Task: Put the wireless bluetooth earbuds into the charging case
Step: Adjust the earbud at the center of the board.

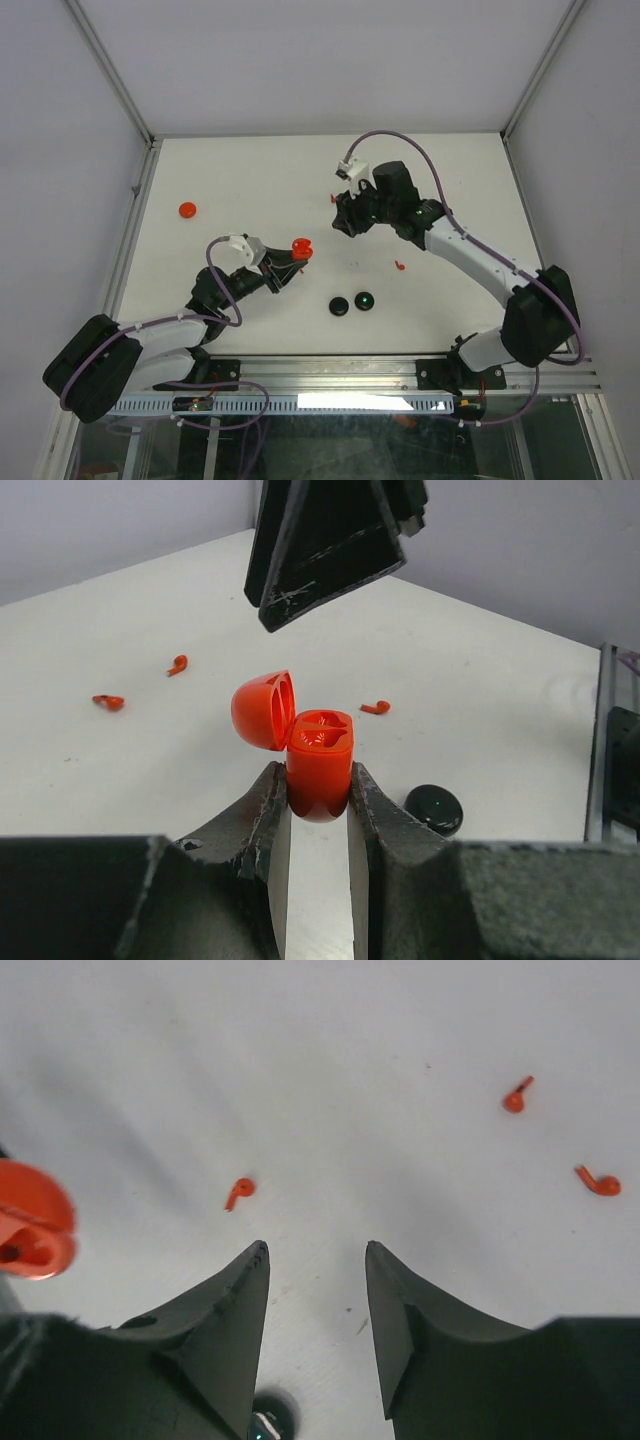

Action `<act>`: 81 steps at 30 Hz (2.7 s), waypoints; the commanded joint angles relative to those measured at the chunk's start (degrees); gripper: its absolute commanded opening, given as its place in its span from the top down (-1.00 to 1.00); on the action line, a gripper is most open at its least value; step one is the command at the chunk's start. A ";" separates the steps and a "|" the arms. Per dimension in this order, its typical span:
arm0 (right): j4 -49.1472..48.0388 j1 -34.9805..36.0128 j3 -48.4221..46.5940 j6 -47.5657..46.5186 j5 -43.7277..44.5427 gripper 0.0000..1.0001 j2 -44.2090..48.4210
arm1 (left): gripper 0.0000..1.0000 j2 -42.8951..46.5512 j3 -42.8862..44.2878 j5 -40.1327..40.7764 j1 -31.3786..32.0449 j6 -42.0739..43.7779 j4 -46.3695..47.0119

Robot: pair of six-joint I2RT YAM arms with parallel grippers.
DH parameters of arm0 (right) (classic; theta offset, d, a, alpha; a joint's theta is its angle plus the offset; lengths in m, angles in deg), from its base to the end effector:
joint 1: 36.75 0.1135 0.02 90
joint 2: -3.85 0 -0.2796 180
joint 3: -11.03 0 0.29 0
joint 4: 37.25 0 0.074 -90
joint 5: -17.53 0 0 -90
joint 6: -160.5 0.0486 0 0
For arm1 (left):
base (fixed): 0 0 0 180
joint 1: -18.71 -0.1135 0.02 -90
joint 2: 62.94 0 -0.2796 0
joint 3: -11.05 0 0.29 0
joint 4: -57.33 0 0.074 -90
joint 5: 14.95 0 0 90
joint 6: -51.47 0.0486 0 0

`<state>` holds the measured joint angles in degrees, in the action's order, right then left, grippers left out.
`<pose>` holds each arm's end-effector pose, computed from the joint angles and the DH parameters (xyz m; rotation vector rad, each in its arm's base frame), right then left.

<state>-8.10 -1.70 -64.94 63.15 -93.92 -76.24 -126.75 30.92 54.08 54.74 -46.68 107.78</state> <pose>0.2852 0.2218 0.3027 -0.9930 1.9456 0.6805 0.1709 -0.1458 0.1767 0.6619 1.3779 -0.8874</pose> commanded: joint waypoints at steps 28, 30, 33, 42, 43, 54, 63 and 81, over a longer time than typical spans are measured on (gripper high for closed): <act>-21.36 -3.33 -24.25 9.12 27.31 0.33 -43.42 | 1.00 3.53 -0.72 12.08 0.23 4.81 -7.32; -20.56 -3.48 -25.35 8.91 26.66 0.34 -44.75 | 1.00 3.43 -0.63 11.69 0.21 4.80 -7.37; -18.74 -3.54 -27.07 8.53 25.44 0.34 -46.32 | 1.00 3.34 -0.41 11.13 0.20 4.75 -7.70; -14.69 -3.58 -29.59 6.04 22.63 0.50 -49.36 | 1.00 2.98 0.25 9.99 0.21 4.67 -8.74; -14.06 -3.54 -29.32 5.84 22.34 0.59 -49.25 | 1.00 3.06 0.33 9.99 0.25 4.71 -8.89; -6.67 -1.19 -14.91 2.23 15.61 0.77 -37.87 | 1.00 3.38 0.51 9.68 0.27 4.80 -9.38; -2.67 4.22 -4.35 2.37 18.76 0.67 -31.09 | 1.00 3.37 0.51 9.06 0.23 4.66 -9.14; -1.28 6.53 1.01 2.26 31.75 0.15 -26.47 | 1.00 3.08 0.69 8.67 0.19 4.62 -9.27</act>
<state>-14.66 4.81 -65.99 66.12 -68.11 -103.23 -124.31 30.24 64.02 54.74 -42.96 96.72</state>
